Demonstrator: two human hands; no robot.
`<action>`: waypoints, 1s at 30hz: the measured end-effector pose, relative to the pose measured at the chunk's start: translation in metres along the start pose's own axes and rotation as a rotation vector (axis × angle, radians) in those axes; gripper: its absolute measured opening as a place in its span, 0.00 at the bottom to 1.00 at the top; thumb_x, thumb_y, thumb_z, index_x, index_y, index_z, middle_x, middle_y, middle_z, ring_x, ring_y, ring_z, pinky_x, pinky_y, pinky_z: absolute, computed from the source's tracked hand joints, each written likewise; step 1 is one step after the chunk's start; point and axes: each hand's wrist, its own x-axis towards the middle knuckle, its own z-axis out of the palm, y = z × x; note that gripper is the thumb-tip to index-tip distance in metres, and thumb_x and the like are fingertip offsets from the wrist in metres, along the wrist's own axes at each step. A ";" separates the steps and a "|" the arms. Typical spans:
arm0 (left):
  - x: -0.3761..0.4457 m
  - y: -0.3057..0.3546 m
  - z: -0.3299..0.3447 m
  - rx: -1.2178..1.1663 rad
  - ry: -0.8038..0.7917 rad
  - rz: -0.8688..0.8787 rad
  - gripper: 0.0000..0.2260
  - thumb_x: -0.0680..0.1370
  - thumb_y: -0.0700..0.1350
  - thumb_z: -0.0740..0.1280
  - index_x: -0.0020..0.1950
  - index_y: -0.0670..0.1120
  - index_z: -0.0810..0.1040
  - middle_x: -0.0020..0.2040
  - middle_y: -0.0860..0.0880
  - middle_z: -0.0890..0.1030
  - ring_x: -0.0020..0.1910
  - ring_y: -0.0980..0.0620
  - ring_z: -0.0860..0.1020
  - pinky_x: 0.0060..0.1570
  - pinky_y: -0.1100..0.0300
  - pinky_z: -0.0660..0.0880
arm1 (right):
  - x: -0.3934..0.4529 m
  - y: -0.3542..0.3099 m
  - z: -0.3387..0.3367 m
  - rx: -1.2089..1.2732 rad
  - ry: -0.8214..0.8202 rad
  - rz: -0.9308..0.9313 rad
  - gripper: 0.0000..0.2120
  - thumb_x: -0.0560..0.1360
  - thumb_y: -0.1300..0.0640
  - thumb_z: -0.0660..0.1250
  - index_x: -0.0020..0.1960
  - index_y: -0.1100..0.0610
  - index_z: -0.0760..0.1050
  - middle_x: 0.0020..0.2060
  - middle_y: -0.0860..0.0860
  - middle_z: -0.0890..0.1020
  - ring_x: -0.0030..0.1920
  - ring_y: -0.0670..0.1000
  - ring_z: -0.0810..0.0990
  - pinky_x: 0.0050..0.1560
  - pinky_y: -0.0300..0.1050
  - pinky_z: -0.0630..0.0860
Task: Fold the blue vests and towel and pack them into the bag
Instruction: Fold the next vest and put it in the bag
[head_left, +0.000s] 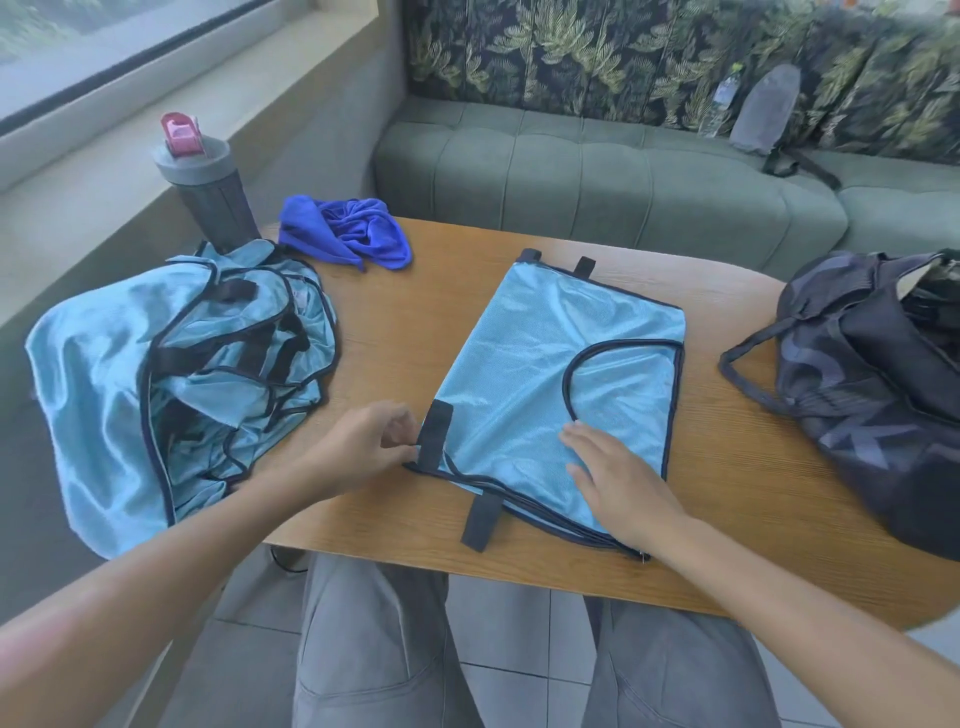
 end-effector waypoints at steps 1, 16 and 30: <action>-0.001 0.000 0.000 -0.009 0.009 0.011 0.07 0.76 0.44 0.75 0.42 0.49 0.77 0.39 0.55 0.81 0.42 0.61 0.78 0.39 0.68 0.72 | 0.000 0.002 0.003 -0.012 0.004 -0.017 0.23 0.86 0.52 0.55 0.80 0.53 0.61 0.80 0.44 0.59 0.80 0.42 0.54 0.78 0.42 0.57; -0.003 -0.010 0.010 -0.026 -0.025 0.064 0.09 0.77 0.42 0.73 0.44 0.51 0.73 0.37 0.53 0.79 0.38 0.54 0.77 0.38 0.55 0.73 | -0.004 0.012 0.016 -0.080 0.108 -0.116 0.22 0.86 0.53 0.54 0.79 0.56 0.63 0.79 0.46 0.62 0.80 0.44 0.54 0.76 0.34 0.46; -0.013 -0.011 0.024 -0.149 0.144 0.077 0.13 0.69 0.53 0.69 0.37 0.51 0.64 0.30 0.54 0.68 0.31 0.56 0.63 0.32 0.58 0.61 | -0.002 0.018 0.019 -0.046 0.116 -0.125 0.22 0.86 0.53 0.54 0.79 0.55 0.64 0.79 0.45 0.62 0.80 0.42 0.54 0.76 0.33 0.45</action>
